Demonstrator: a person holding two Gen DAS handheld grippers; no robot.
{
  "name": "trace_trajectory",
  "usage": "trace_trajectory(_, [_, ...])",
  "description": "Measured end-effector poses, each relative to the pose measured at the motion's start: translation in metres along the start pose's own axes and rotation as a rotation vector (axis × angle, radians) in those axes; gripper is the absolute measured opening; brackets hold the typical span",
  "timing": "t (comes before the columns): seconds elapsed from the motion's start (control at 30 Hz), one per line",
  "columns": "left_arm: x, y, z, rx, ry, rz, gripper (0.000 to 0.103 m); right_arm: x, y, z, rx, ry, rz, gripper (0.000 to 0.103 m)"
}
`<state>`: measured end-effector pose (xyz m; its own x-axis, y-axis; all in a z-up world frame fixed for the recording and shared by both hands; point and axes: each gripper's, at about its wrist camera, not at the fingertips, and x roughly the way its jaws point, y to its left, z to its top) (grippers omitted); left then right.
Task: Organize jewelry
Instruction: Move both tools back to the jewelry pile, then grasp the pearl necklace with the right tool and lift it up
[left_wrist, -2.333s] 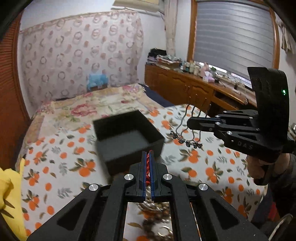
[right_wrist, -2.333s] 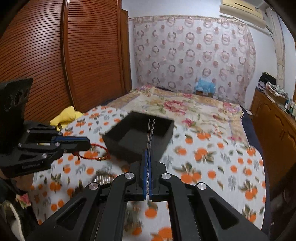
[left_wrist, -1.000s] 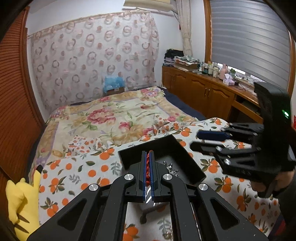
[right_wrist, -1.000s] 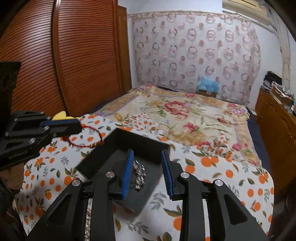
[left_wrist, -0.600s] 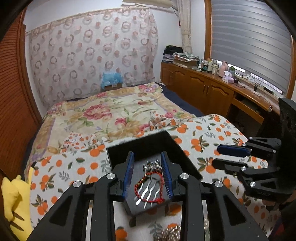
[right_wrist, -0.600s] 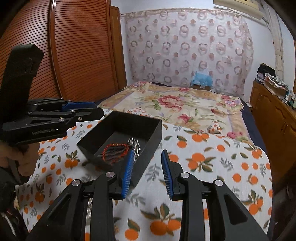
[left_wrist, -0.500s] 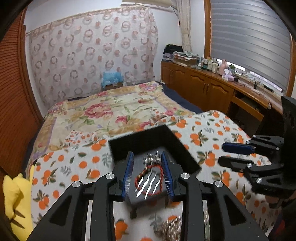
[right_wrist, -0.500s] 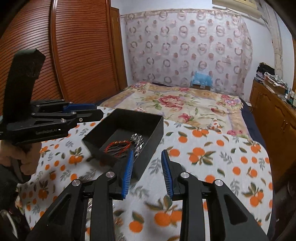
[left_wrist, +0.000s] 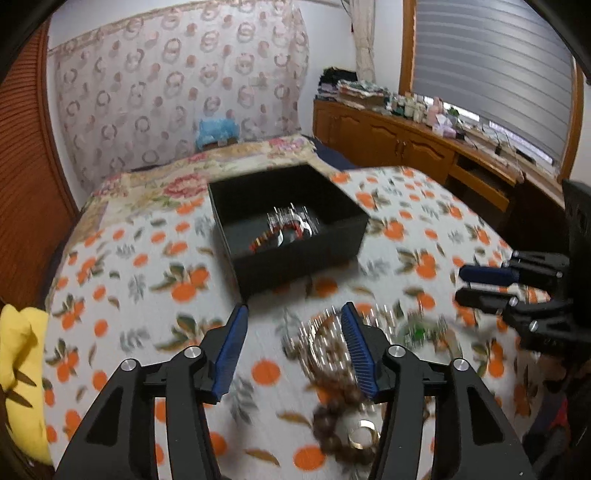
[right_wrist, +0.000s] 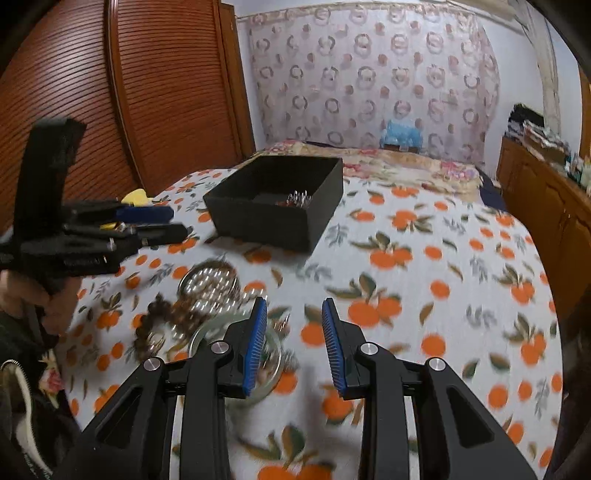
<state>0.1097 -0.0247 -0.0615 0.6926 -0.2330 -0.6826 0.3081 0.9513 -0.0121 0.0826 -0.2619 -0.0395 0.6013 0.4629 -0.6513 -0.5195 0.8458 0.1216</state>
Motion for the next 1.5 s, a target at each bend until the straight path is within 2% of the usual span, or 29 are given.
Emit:
trace_trajectory(0.03, [0.001,-0.003,-0.006,0.009,0.011,-0.007,0.057,-0.001,0.0,-0.002,0.005,0.003,0.0,0.033])
trace_trajectory(0.2, [0.01,-0.009,-0.022,0.035,0.065,-0.017,0.058,-0.004,-0.001,-0.015,0.023,0.025,-0.016,0.033])
trace_trajectory(0.47, [0.01,-0.02,-0.028,0.034,0.077,-0.037,0.058,-0.003,0.009,-0.006,-0.01,0.023,0.019,0.033])
trace_trajectory(0.73, [-0.001,-0.012,-0.043,0.003,0.087,-0.025,0.058,0.022,0.046,0.016,-0.125,0.052,0.117,0.033])
trace_trajectory(0.87, [-0.008,-0.001,-0.047,-0.022,0.087,-0.011,0.058,0.039,0.059,0.021,-0.183,0.088,0.136,0.033])
trace_trajectory(1.1, [-0.014,0.015,-0.054,-0.065,0.084,0.0,0.058,0.061,0.074,0.024,-0.311,0.167,0.109,0.033])
trace_trajectory(1.4, [-0.014,0.016,-0.055,-0.07,0.081,-0.005,0.059,0.062,0.068,0.018,-0.349,0.199,0.121,0.033])
trace_trajectory(1.5, [-0.014,0.014,-0.055,-0.068,0.081,-0.008,0.059,0.065,0.066,0.018,-0.357,0.203,0.107,0.027])
